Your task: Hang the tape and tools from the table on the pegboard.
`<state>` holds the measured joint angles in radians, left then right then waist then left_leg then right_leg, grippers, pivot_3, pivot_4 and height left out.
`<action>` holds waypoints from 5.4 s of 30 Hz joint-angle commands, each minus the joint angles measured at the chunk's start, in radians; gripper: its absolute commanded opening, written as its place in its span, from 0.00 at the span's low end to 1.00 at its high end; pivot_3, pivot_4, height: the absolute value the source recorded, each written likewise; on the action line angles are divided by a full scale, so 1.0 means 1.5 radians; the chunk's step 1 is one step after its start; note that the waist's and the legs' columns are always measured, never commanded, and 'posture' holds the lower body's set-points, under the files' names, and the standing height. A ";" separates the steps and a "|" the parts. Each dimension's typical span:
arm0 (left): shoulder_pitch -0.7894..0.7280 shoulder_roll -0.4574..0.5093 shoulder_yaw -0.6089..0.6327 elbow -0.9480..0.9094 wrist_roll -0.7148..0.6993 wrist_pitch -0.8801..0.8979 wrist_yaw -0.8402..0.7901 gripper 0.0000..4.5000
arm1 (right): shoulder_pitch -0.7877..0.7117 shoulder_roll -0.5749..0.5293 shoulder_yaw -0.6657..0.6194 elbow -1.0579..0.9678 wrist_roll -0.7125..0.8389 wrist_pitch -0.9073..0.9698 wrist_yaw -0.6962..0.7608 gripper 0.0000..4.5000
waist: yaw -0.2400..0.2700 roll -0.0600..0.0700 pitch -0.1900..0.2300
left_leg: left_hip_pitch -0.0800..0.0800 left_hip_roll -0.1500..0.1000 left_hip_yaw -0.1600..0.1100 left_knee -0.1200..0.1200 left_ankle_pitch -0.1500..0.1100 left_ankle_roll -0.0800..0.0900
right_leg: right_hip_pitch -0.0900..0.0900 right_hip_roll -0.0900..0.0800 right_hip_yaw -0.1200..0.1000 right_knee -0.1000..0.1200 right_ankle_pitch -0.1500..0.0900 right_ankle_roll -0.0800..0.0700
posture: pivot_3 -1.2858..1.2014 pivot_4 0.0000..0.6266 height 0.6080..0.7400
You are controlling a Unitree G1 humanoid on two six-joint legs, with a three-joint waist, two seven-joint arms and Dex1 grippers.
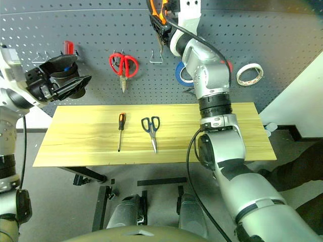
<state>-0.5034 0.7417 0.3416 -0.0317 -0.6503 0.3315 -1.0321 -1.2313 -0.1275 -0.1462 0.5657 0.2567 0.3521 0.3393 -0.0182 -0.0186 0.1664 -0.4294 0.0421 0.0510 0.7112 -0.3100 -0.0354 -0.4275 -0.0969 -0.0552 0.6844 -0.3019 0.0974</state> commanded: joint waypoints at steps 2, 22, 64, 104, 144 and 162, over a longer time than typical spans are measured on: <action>-0.007 -0.002 -0.003 0.010 0.015 -0.020 0.010 0.89 | -0.028 0.014 0.001 0.039 -0.009 -0.070 -0.009 0.45 | 0.000 0.000 -0.001 | 0.002 0.000 0.000 0.000 0.000 0.000 | 0.002 0.000 0.000 0.000 0.000 0.000 | 0.55 0.09 0.94; -0.003 -0.009 -0.028 0.002 0.044 -0.014 0.043 0.89 | -0.052 0.036 0.032 0.241 -0.079 -0.260 -0.010 0.45 | -0.001 0.000 -0.001 | 0.003 0.000 0.000 0.000 0.000 0.000 | 0.002 0.000 0.001 0.001 0.000 0.000 | 0.56 0.12 0.94; 0.168 0.004 -0.093 -0.103 0.106 0.077 0.120 0.89 | 0.299 -0.346 0.082 -0.475 0.210 0.392 0.377 0.99 | 0.021 0.000 -0.001 | 0.004 0.000 0.000 0.000 -0.001 0.001 | 0.003 0.000 0.001 -0.001 0.000 0.000 | 0.55 0.20 0.94; -0.104 -0.640 -0.296 0.202 0.418 0.460 0.829 0.93 | 0.243 -0.437 0.137 -0.017 0.010 -0.141 0.808 1.00 | 0.025 0.005 0.050 | 0.015 0.000 -0.003 0.000 -0.004 0.008 | 0.020 -0.001 0.001 -0.012 0.000 0.000 | 0.52 0.46 0.94; -0.172 -0.790 -0.224 0.308 0.295 0.394 1.029 0.99 | 0.276 -0.456 0.139 -0.062 0.001 -0.124 0.846 1.00 | 0.001 0.004 0.085 | 0.014 0.000 -0.003 0.000 -0.004 0.007 | 0.019 -0.004 -0.001 -0.013 0.001 0.001 | 0.49 0.49 0.94; -0.168 -0.779 -0.354 0.304 0.240 0.261 0.962 0.99 | 0.288 -0.476 0.144 -0.093 0.015 -0.101 0.850 1.00 | 0.002 0.004 0.092 | 0.014 -0.001 -0.003 -0.001 -0.004 0.007 | 0.019 -0.005 -0.001 -0.014 0.001 0.002 | 0.48 0.51 0.94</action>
<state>-0.7386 -0.1669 -0.1663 0.4626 -0.2814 0.7480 0.4206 -0.8003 -0.8107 0.0770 0.4582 0.2579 0.1989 1.6078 -0.0150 -0.0133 0.3043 -0.4086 0.0411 0.0465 0.7100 -0.3165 -0.0247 -0.3986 -0.1037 -0.0564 0.6630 -0.3001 0.1007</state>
